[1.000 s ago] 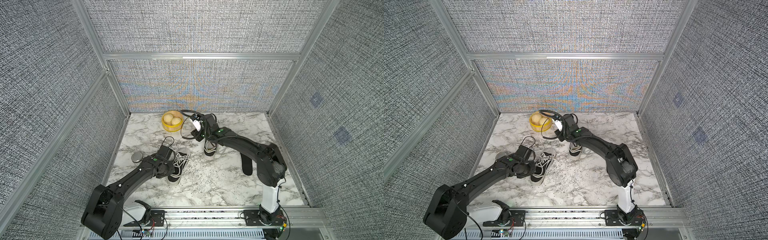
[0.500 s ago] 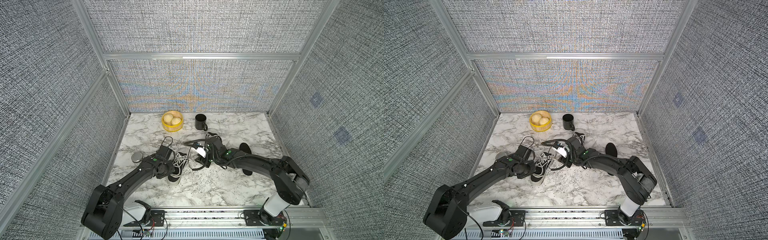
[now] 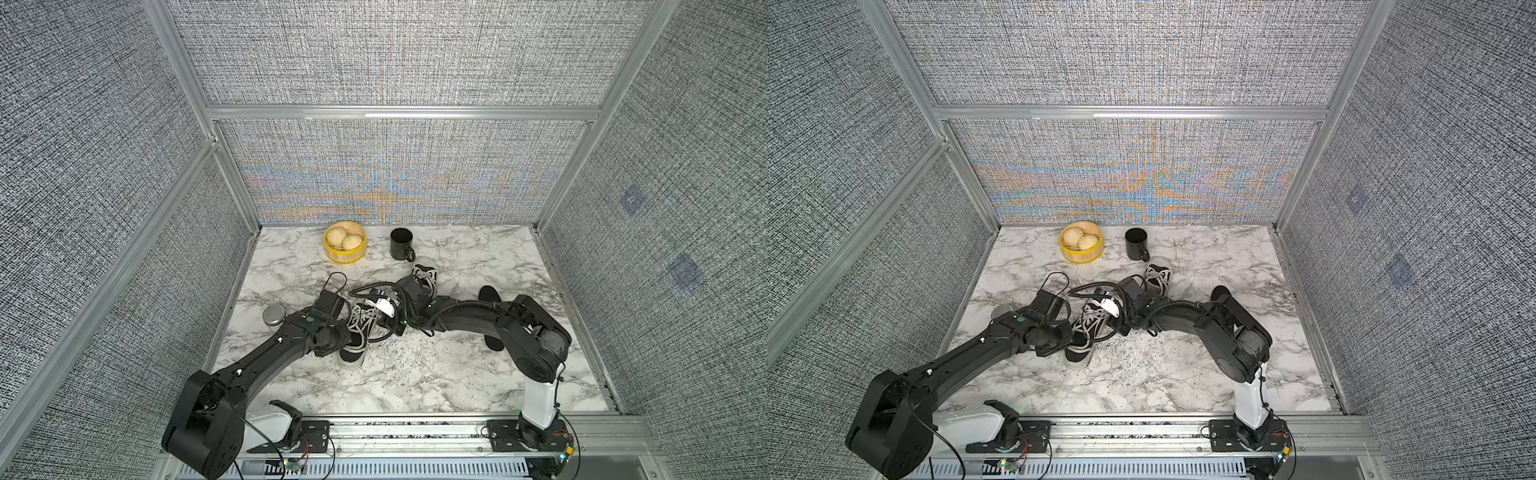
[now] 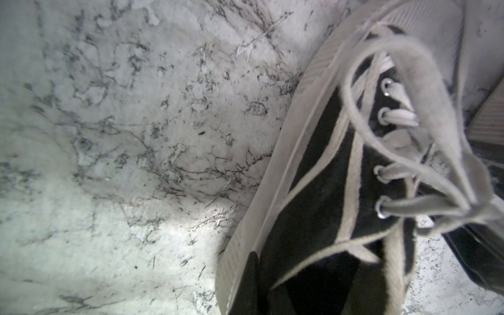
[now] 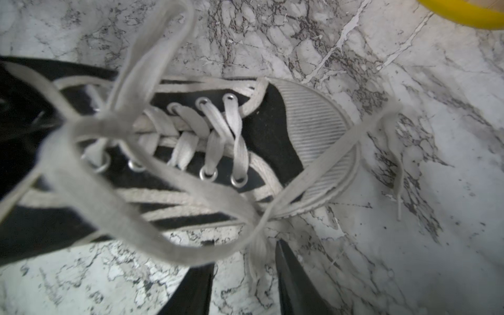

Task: Remove the insole from the shoe
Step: Untie the shoelace on the shoe.

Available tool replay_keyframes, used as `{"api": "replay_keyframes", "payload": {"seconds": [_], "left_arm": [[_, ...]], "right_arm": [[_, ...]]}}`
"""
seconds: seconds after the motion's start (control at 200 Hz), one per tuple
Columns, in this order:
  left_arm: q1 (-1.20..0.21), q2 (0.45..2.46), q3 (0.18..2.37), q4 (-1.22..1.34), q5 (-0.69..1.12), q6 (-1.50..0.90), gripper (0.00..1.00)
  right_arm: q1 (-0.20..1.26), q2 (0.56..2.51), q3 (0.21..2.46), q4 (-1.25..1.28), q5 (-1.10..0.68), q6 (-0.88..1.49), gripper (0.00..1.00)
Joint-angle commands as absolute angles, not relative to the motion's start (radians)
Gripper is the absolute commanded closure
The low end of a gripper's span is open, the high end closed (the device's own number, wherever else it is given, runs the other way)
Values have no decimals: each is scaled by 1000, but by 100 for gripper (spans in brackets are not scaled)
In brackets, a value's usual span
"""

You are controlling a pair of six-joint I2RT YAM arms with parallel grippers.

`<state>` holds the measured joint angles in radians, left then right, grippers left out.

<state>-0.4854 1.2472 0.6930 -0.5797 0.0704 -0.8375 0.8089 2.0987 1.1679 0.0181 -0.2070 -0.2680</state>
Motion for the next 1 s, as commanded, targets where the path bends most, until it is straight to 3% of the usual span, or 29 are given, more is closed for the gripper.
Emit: {"api": "replay_keyframes", "payload": {"seconds": [0.0, 0.17, 0.315, 0.42, 0.73, 0.996], "left_arm": [[-484, 1245, 694, -569, 64, -836, 100], [-483, 1244, 696, -574, 57, -834, 100], [-484, 1239, 700, -587, 43, -831, 100], [-483, 1232, 704, -607, 12, -831, 100], [-483, 1224, 707, -620, -62, -884, 100], [-483, 1232, 697, -602, -58, -896, 100]], "right_arm": [[810, 2121, 1189, 35, -182, -281, 60], [810, 2146, 1204, 31, -180, -279, 64], [808, 2112, 1188, 26, -181, -278, 88], [808, 2039, 1163, -7, -165, -281, 100], [775, 1706, 1026, -96, -88, -242, 100], [681, 1516, 1074, -196, -15, -255, 100]]}}
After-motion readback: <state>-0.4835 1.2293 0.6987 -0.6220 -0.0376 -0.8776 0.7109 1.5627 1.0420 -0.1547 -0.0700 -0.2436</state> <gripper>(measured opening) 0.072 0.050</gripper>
